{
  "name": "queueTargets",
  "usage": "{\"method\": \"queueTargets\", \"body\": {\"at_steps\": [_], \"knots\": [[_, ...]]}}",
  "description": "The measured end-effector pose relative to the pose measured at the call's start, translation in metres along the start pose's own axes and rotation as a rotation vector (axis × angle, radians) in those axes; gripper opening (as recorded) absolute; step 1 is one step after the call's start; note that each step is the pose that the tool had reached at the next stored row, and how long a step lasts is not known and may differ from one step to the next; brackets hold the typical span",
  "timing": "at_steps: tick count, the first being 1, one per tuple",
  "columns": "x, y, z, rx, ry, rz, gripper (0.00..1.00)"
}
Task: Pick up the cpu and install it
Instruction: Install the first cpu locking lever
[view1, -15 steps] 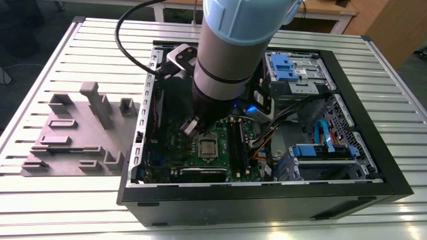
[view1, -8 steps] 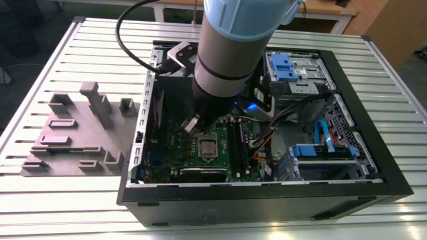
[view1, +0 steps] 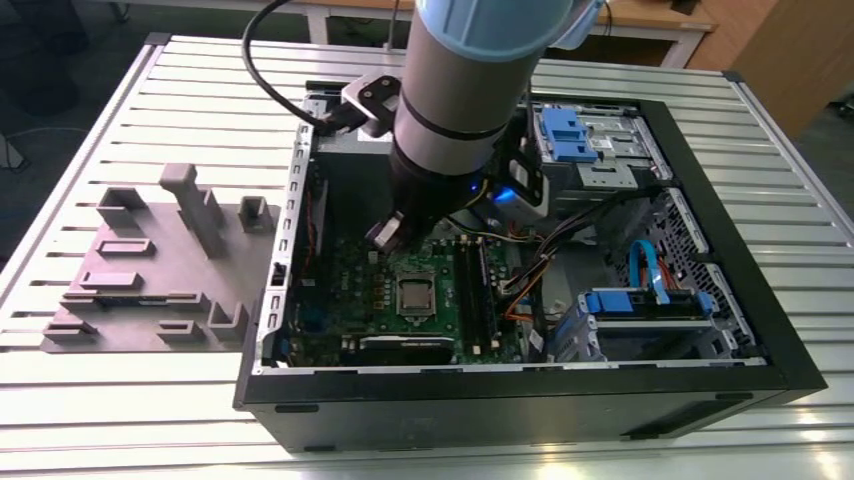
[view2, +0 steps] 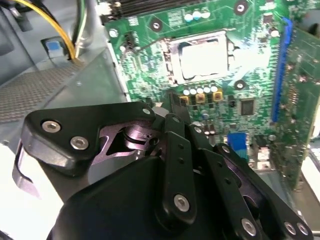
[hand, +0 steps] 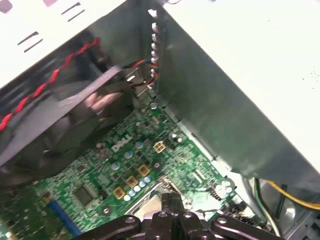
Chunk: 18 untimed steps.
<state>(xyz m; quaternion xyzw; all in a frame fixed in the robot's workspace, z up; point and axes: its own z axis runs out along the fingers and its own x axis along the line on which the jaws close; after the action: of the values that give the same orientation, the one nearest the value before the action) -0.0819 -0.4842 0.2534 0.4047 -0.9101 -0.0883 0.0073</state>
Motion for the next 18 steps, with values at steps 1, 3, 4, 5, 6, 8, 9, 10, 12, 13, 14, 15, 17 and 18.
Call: {"method": "queueTargets", "body": {"at_steps": [1,3,4,5,6,8,9,10,12,13,14,15,17,18], "knots": [[-0.0022,0.0002,0.0002,0.0,0.0,0.0,0.1],[-0.0067,-0.0002,0.0007,0.0,-0.0002,0.0,0.1],[-0.0089,-0.0006,0.0008,0.0,-0.0001,0.0,0.1],[-0.0112,-0.0014,0.0008,0.0001,-0.0001,0.0,0.1],[-0.0129,-0.0024,0.0008,0.0,-0.0001,0.0,0.1],[-0.0323,-0.0194,-0.0005,0.0001,0.0,0.0,0.1],[-0.0342,-0.0203,-0.0005,0.0,0.0,0.0,0.1],[-0.0359,-0.0209,-0.0005,0.0,-0.0001,0.0,0.1],[-0.0387,-0.0217,-0.0004,0.0,-0.0001,0.0,0.1],[-0.04,-0.0221,-0.0004,0.0,-0.0001,0.0,0.1],[-0.0412,-0.0222,-0.0003,0.0,-0.0001,0.0,0.1],[-0.0422,-0.022,-0.0003,0.0,-0.0001,0.0,0.1],[-0.0435,-0.0213,-0.0001,0.0001,0.0,0.0,0.1],[-0.0441,-0.0209,0.0,0.0001,-0.0001,0.0,0.1]]}}
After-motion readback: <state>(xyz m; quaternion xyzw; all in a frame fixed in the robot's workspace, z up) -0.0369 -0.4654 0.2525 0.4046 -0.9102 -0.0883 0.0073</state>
